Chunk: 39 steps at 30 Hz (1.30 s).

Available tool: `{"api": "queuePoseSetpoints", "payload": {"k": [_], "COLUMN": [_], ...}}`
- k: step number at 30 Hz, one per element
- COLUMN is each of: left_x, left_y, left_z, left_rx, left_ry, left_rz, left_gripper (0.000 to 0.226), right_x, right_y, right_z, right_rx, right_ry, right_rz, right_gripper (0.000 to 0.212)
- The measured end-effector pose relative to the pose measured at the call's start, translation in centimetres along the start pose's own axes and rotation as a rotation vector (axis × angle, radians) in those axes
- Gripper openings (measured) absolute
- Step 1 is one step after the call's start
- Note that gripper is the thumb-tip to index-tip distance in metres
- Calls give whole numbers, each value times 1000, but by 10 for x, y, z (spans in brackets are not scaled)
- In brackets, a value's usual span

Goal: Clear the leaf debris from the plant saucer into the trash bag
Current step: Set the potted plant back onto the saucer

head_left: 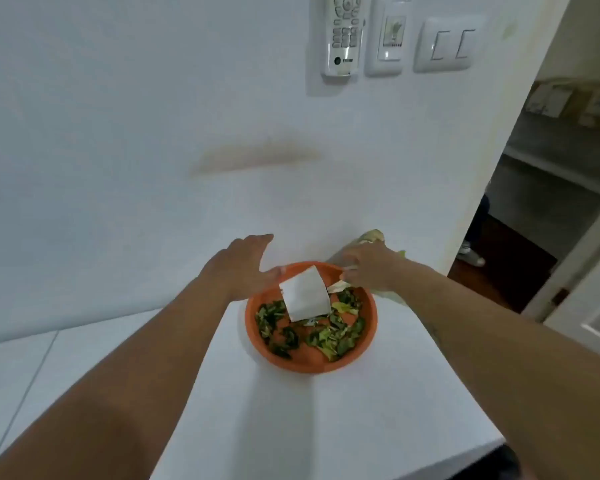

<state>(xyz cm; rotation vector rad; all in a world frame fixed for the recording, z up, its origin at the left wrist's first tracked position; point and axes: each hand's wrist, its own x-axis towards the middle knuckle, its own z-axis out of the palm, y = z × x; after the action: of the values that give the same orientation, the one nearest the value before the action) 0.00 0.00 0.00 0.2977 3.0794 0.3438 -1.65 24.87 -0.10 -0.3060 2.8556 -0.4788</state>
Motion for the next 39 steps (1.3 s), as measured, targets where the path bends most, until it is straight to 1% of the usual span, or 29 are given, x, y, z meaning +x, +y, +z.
{"api": "queuePoseSetpoints", "payload": {"k": [2, 4, 6, 8, 12, 15, 16, 18, 21, 24, 29, 32, 35, 39], "left_x": [6, 9, 14, 18, 23, 25, 27, 27, 30, 33, 37, 41, 48, 55], "left_y": [4, 6, 8, 8, 14, 16, 17, 16, 17, 17, 8, 7, 1, -8], "left_z": [12, 28, 41, 50, 65, 72, 77, 77, 82, 85, 89, 88, 84, 84], "left_rx": [-5, -23, -92, -154, -204, -245, -264, -283, -297, -256, -299, -333, -342, -372], "left_ry": [-46, -100, -120, -119, -130, -153, -163, -173, -183, -167, -157, -146, -166, -169], "left_rz": [-3, -20, -50, -69, -81, -120, -140, -144, -158, -149, -107, -76, -26, 21], "left_gripper": [77, 76, 75, 74, 71, 74, 75, 77, 78, 79, 75, 68, 62, 58], "right_x": [2, 4, 11, 17, 25, 28, 32, 33, 33, 37, 40, 40, 39, 36], "right_y": [6, 14, 24, 29, 35, 38, 42, 43, 50, 54, 47, 42, 35, 29], "right_z": [15, 35, 49, 59, 76, 83, 86, 90, 93, 95, 104, 106, 109, 113], "right_rx": [24, 47, 113, 206, 462, 592, 626, 689, 736, 789, 791, 806, 872, 918], "right_ry": [-40, -91, -107, -92, -134, -160, -189, -195, -207, -216, -229, -200, -154, -93], "right_rz": [-24, 0, 24, 32, 57, 46, 45, 73, 92, 89, 97, 132, 174, 202], "right_gripper": [52, 52, 53, 54, 49, 44, 44, 45, 48, 47, 43, 41, 39, 36]}}
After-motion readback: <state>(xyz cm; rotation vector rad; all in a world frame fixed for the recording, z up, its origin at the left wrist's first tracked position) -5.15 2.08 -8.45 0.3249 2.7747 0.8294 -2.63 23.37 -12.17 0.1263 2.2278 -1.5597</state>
